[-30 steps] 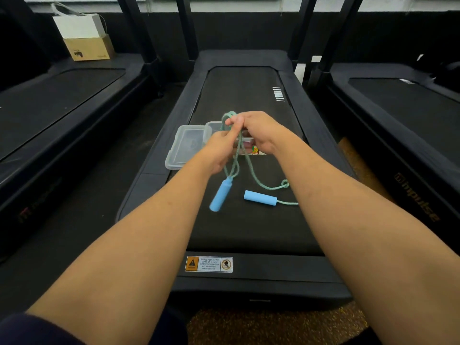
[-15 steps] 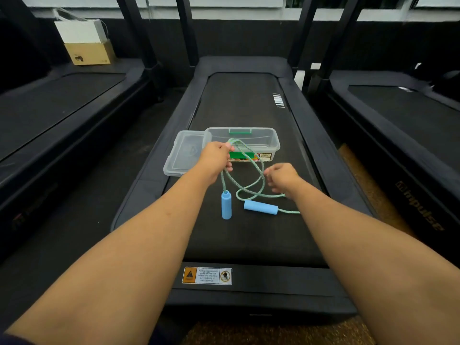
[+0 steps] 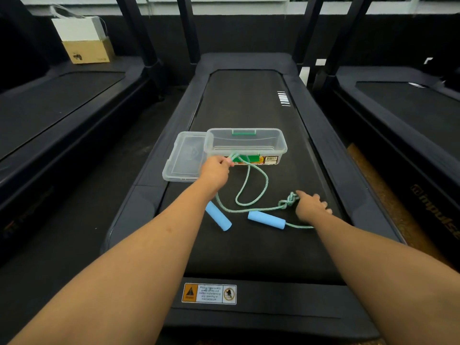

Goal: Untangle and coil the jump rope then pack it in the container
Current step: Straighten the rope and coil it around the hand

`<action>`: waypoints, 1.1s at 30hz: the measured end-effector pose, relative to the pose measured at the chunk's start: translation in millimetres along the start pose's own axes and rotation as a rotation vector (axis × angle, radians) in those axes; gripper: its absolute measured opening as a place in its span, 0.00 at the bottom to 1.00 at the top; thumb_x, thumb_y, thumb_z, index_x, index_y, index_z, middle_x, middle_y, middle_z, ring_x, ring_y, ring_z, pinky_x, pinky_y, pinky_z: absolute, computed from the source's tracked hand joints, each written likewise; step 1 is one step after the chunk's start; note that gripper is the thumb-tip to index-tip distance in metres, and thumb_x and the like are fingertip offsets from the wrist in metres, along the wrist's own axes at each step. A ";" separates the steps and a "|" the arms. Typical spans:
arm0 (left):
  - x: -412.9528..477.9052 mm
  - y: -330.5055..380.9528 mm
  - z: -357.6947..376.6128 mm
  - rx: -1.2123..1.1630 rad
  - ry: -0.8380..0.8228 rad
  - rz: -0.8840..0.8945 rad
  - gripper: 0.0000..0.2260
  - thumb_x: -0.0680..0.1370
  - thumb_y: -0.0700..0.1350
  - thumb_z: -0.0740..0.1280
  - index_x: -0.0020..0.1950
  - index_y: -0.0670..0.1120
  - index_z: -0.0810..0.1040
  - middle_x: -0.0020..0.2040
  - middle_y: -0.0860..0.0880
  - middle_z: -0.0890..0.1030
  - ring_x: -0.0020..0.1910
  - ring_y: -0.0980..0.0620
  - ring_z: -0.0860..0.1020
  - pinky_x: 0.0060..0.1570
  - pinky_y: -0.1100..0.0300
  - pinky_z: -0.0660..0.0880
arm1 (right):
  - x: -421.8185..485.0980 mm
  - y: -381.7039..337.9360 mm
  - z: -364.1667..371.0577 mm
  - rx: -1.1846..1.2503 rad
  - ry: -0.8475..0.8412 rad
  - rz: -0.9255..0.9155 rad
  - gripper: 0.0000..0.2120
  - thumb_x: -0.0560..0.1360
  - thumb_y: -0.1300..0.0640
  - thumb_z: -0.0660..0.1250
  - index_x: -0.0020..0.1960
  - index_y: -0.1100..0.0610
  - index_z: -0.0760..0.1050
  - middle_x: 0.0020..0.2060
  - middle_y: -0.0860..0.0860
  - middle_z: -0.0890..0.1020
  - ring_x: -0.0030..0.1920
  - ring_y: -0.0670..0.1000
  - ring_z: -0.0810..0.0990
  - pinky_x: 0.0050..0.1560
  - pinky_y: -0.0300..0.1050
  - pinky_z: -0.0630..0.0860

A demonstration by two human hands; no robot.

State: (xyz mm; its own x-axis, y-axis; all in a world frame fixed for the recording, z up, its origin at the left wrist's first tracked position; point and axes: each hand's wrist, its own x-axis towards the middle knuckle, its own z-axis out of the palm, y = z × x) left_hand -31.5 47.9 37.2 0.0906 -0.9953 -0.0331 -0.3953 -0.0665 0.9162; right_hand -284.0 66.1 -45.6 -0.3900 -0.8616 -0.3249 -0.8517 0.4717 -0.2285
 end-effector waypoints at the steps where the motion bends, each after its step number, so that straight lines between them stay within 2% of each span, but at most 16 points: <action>1: 1.2 -2.7 2.2 -0.006 0.005 -0.007 0.12 0.84 0.47 0.58 0.51 0.45 0.80 0.37 0.50 0.74 0.38 0.48 0.73 0.41 0.56 0.71 | 0.2 -0.3 1.2 -0.008 0.023 -0.007 0.32 0.80 0.67 0.55 0.78 0.40 0.59 0.77 0.57 0.58 0.76 0.65 0.57 0.75 0.62 0.56; 4: 1.4 -5.8 5.1 -0.043 0.028 -0.028 0.11 0.84 0.46 0.58 0.53 0.44 0.79 0.37 0.49 0.74 0.40 0.48 0.74 0.44 0.55 0.73 | 3.6 1.4 4.4 -0.020 0.129 -0.008 0.24 0.80 0.65 0.59 0.71 0.45 0.71 0.71 0.57 0.68 0.71 0.63 0.65 0.71 0.61 0.62; 8: 0.1 -12.3 1.5 -0.085 0.090 -0.066 0.10 0.84 0.44 0.58 0.52 0.43 0.77 0.38 0.47 0.75 0.41 0.46 0.77 0.42 0.56 0.75 | 5.5 6.6 5.9 0.030 0.189 0.011 0.13 0.81 0.58 0.63 0.65 0.52 0.76 0.64 0.58 0.75 0.68 0.61 0.69 0.68 0.61 0.64; 10: -0.8 -16.2 -1.8 -0.043 0.124 -0.087 0.11 0.84 0.46 0.58 0.56 0.43 0.78 0.45 0.45 0.79 0.49 0.42 0.79 0.51 0.51 0.76 | 3.0 8.6 0.4 0.157 0.189 0.008 0.10 0.81 0.55 0.65 0.61 0.54 0.78 0.61 0.59 0.78 0.65 0.62 0.73 0.66 0.59 0.67; 12: -7.4 -13.3 -4.9 0.044 0.152 -0.104 0.13 0.84 0.47 0.59 0.65 0.45 0.75 0.56 0.44 0.79 0.57 0.42 0.78 0.59 0.48 0.74 | 2.1 7.7 -7.7 0.358 0.204 -0.036 0.08 0.79 0.57 0.67 0.55 0.58 0.81 0.55 0.61 0.82 0.59 0.63 0.78 0.62 0.57 0.74; 13: -9.9 -11.3 -5.8 0.116 0.162 -0.101 0.15 0.84 0.47 0.59 0.70 0.46 0.72 0.61 0.43 0.77 0.61 0.41 0.76 0.63 0.45 0.72 | 1.2 5.7 -11.2 0.454 0.210 -0.067 0.06 0.78 0.58 0.68 0.52 0.59 0.81 0.51 0.63 0.83 0.55 0.63 0.81 0.58 0.55 0.78; 15: -17.0 -6.3 -7.8 0.202 0.167 -0.045 0.18 0.84 0.47 0.59 0.74 0.45 0.69 0.68 0.43 0.74 0.65 0.41 0.74 0.67 0.44 0.69 | -5.8 -1.0 -19.1 0.657 0.200 -0.118 0.03 0.77 0.62 0.68 0.45 0.59 0.80 0.43 0.62 0.84 0.39 0.58 0.82 0.43 0.52 0.82; 17: -25.1 2.5 -7.7 0.178 0.126 0.042 0.15 0.83 0.44 0.59 0.69 0.43 0.74 0.64 0.42 0.78 0.59 0.44 0.77 0.60 0.51 0.73 | -17.7 -13.5 -32.3 0.803 0.139 -0.202 0.06 0.78 0.66 0.66 0.44 0.58 0.77 0.37 0.59 0.80 0.30 0.51 0.75 0.30 0.43 0.77; 19: -30.8 11.4 -5.7 0.128 0.057 0.120 0.12 0.82 0.42 0.61 0.60 0.45 0.81 0.55 0.44 0.83 0.51 0.47 0.79 0.48 0.56 0.75 | -28.8 -29.1 -48.6 0.796 0.105 -0.338 0.09 0.78 0.67 0.67 0.42 0.56 0.77 0.34 0.55 0.79 0.28 0.48 0.72 0.29 0.39 0.73; 20: -34.4 16.2 -4.2 0.089 0.016 0.143 0.10 0.82 0.42 0.62 0.59 0.45 0.82 0.53 0.45 0.83 0.50 0.48 0.80 0.44 0.57 0.74 | -35.5 -37.7 -57.9 0.781 0.101 -0.407 0.10 0.77 0.66 0.68 0.41 0.55 0.77 0.33 0.54 0.79 0.28 0.46 0.72 0.30 0.38 0.71; 22: -44.5 26.6 -2.1 0.006 -0.095 0.172 0.12 0.80 0.41 0.66 0.63 0.45 0.79 0.53 0.48 0.81 0.53 0.49 0.80 0.48 0.59 0.74 | -50.4 -54.2 -76.0 0.721 0.103 -0.551 0.07 0.76 0.65 0.70 0.42 0.56 0.79 0.32 0.53 0.80 0.26 0.42 0.73 0.31 0.36 0.70; 24: -51.0 31.5 -1.0 -0.051 -0.186 0.206 0.19 0.77 0.41 0.71 0.68 0.46 0.74 0.56 0.50 0.79 0.56 0.50 0.79 0.57 0.58 0.75 | -64.7 -69.5 -89.9 0.661 0.089 -0.659 0.03 0.76 0.65 0.71 0.45 0.59 0.81 0.32 0.53 0.81 0.23 0.38 0.73 0.30 0.31 0.69; 25: -52.5 32.4 -1.1 -0.076 -0.192 0.229 0.20 0.76 0.40 0.72 0.67 0.46 0.74 0.56 0.50 0.79 0.55 0.51 0.80 0.59 0.57 0.76 | -72.1 -77.0 -96.2 0.651 0.076 -0.704 0.02 0.76 0.65 0.71 0.46 0.60 0.81 0.31 0.52 0.80 0.22 0.37 0.72 0.30 0.31 0.69; 29: -55.6 34.7 -11.2 -0.280 -0.083 0.240 0.13 0.76 0.39 0.71 0.61 0.40 0.79 0.53 0.42 0.84 0.51 0.43 0.84 0.58 0.47 0.79 | -88.0 -95.6 -107.4 0.641 0.091 -0.786 0.05 0.74 0.61 0.74 0.49 0.59 0.80 0.32 0.51 0.80 0.23 0.37 0.72 0.34 0.38 0.70; 31: -58.6 39.4 -19.7 -0.427 -0.090 0.167 0.08 0.79 0.40 0.68 0.58 0.41 0.80 0.51 0.42 0.85 0.47 0.45 0.84 0.54 0.49 0.78 | -92.7 -97.9 -109.4 0.676 0.080 -0.792 0.05 0.74 0.60 0.74 0.47 0.56 0.79 0.31 0.51 0.80 0.23 0.39 0.71 0.32 0.38 0.70; 33: -58.3 41.0 -26.2 -0.500 -0.122 0.095 0.08 0.81 0.43 0.66 0.58 0.43 0.80 0.49 0.44 0.85 0.44 0.50 0.83 0.50 0.53 0.78 | -95.8 -97.7 -112.0 0.717 0.065 -0.799 0.05 0.75 0.61 0.73 0.44 0.54 0.78 0.31 0.51 0.81 0.25 0.41 0.71 0.33 0.39 0.69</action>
State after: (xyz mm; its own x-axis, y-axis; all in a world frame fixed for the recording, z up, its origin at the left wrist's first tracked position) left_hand -29.1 105.0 87.2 -0.0437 -0.9982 0.0407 0.0907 0.0366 0.9952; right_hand -202.7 81.6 110.6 0.1525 -0.9675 0.2018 -0.4726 -0.2507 -0.8449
